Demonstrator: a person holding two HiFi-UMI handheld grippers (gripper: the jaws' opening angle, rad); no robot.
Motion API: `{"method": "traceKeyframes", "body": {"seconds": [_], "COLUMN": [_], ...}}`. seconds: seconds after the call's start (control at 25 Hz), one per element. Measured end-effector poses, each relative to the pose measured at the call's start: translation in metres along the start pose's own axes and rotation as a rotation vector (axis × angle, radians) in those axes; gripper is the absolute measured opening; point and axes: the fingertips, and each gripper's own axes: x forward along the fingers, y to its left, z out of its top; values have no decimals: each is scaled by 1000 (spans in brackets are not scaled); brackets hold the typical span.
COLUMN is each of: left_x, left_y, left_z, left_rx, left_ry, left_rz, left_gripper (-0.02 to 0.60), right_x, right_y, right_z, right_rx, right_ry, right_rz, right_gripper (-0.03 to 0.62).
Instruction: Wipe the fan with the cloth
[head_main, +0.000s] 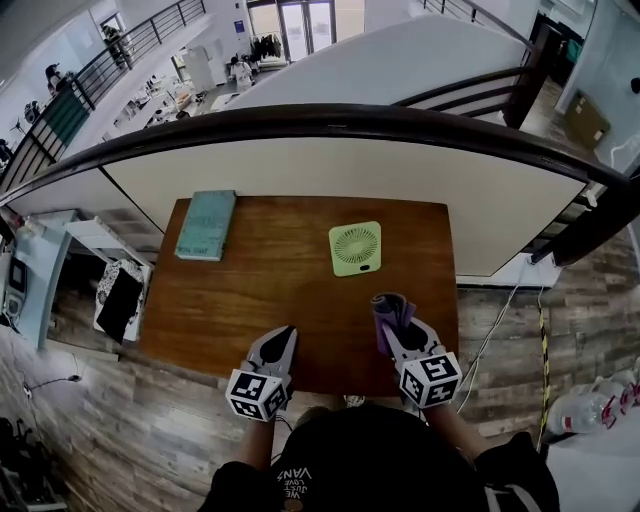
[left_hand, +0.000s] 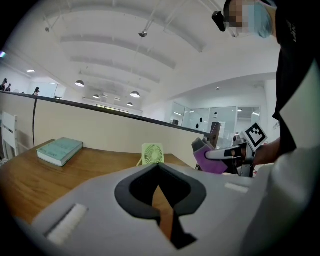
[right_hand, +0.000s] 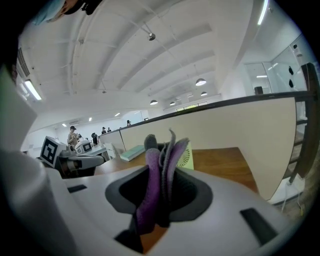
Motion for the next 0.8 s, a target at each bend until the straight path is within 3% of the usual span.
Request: {"method": "traceKeyframes", "body": {"seconds": [0.32, 0.8], "left_x": [49, 129], "left_y": [14, 40], "left_z": [4, -2], "left_rx": [31, 78], "left_ry": [31, 116], "left_rz": [-16, -224], "left_gripper": [12, 15], "right_x": [45, 108], "right_y": [-16, -33], "right_z": [13, 40], "right_rx": [-2, -1], "right_ry": [8, -27], "right_rz": [17, -103], "right_gripper": [117, 117]}}
